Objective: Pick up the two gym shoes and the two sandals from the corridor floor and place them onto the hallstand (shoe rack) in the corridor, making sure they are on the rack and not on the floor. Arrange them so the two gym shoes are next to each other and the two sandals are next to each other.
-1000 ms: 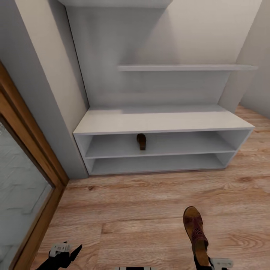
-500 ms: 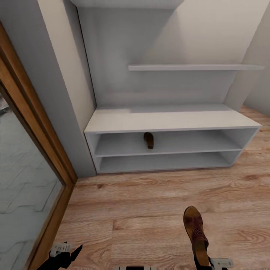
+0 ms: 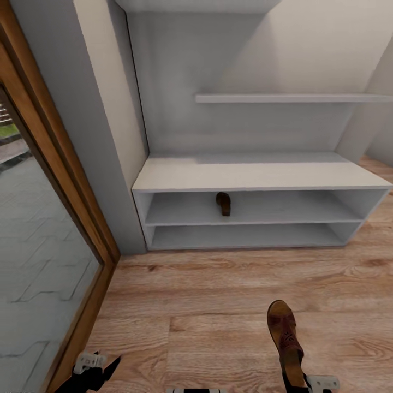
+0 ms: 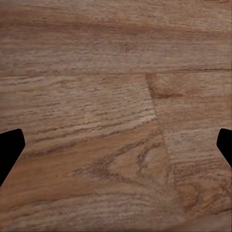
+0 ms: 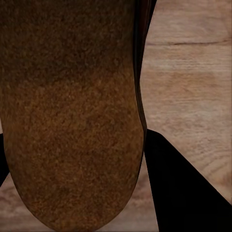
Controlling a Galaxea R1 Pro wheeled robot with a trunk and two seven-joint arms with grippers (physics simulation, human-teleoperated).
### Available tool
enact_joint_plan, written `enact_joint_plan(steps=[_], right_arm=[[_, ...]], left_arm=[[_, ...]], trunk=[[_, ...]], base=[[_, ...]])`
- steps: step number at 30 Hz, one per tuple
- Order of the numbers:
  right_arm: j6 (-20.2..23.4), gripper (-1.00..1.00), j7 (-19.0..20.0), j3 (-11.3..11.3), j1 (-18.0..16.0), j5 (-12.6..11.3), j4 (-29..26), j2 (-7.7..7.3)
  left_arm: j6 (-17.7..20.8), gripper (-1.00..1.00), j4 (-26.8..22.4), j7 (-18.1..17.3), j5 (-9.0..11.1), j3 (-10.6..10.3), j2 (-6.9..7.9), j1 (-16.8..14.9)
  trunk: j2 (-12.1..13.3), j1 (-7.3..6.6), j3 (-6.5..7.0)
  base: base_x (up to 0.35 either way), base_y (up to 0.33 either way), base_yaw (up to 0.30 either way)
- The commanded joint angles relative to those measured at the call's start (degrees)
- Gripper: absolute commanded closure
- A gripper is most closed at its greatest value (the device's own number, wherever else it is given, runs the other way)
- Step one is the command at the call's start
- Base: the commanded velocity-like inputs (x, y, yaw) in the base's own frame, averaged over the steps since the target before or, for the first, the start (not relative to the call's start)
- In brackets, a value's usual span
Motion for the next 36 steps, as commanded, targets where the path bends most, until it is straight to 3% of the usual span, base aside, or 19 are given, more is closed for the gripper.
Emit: enact_joint_plan(steps=[1,3,5,8,9,13,19,26,27,30,31,33,36], right_arm=[[-0.1,1.00,0.5,-0.5,0.0,0.2,0.0,0.05],[-0.1,1.00,0.5,-0.5,0.0,0.2,0.0,0.05],[-0.1,1.00,0.5,-0.5,0.0,0.1,0.0,0.08],[-0.1,1.00,0.5,-0.5,0.0,0.1,0.1,0.11],[-0.1,1.00,0.5,-0.4,0.0,0.1,0.2,0.16],[0.2,1.00,0.4,-0.3,0.0,0.2,0.3,0.59],[3.3,1.00,-0.7,0.1,-0.4,0.9,-0.7,4.55],[19.1,1.00,-7.5,0.3,-4.6,4.1,-5.8,9.96],[23.5,1.00,-9.3,0.4,-6.1,4.9,-7.4,11.56],[29.3,1.00,-12.0,0.4,-8.5,5.8,-9.3,14.01],[32.7,1.00,-13.7,0.4,-10.1,6.2,-10.1,15.53],[35.4,1.00,-15.2,0.4,-11.8,6.4,-10.7,16.84],[39.1,1.00,-17.3,0.4,-15.3,6.6,-11.3,16.99]], left_arm=[[0.1,-1.00,0.1,-0.4,0.3,0.1,-0.06,0.0],[0.0,-1.00,-0.8,-1.0,0.2,-0.5,-0.22,0.0],[0.1,-1.00,-1.2,-6.1,0.2,-0.5,-0.28,-0.3],[0.3,-1.00,-1.2,-10.4,0.1,-0.4,-0.22,-0.5],[0.7,-1.00,-1.2,-16.8,0.2,-0.1,-0.23,-0.9],[0.6,-1.00,-1.1,-19.5,0.2,0.1,-0.30,-1.0],[0.3,-1.00,-1.2,-21.1,0.5,0.2,-0.15,-0.6],[0.1,-1.00,-1.2,-21.8,0.3,0.2,-0.17,-0.4],[0.1,-1.00,-1.2,-21.8,0.2,0.2,-0.13,-0.3],[0.1,-1.00,-1.2,-21.9,0.1,0.2,-0.11,-0.3],[0.1,-1.00,-1.2,-21.9,0.1,0.1,-0.10,-0.3],[0.0,-1.00,-1.3,-21.9,0.1,0.0,-0.07,-0.3],[0.0,-1.00,-1.5,-22.0,0.1,-0.3,0.01,-0.3]], trunk=[[0.0,-0.01,-0.04],[0.0,-0.01,-0.04],[0.0,-0.01,-0.04],[0.0,-0.01,-0.04],[0.0,-0.01,-0.04],[0.0,-0.01,-0.04],[0.0,-0.01,-0.04],[0.0,-0.01,-0.04],[0.0,-0.01,-0.04],[0.0,-0.01,-0.04],[0.0,-0.01,-0.04],[0.0,-0.01,-0.04],[0.0,-0.01,-0.04]], base=[[-0.001,0.000,0.066],[0.000,0.000,0.026],[0.000,0.000,0.003],[0.000,0.000,0.002],[0.000,0.000,0.000],[0.000,0.000,0.000],[0.000,0.000,0.000],[0.000,0.000,0.000],[0.000,0.000,0.000],[0.000,0.000,0.000],[0.000,0.000,0.000],[0.000,0.000,0.000],[0.000,0.000,0.000]])
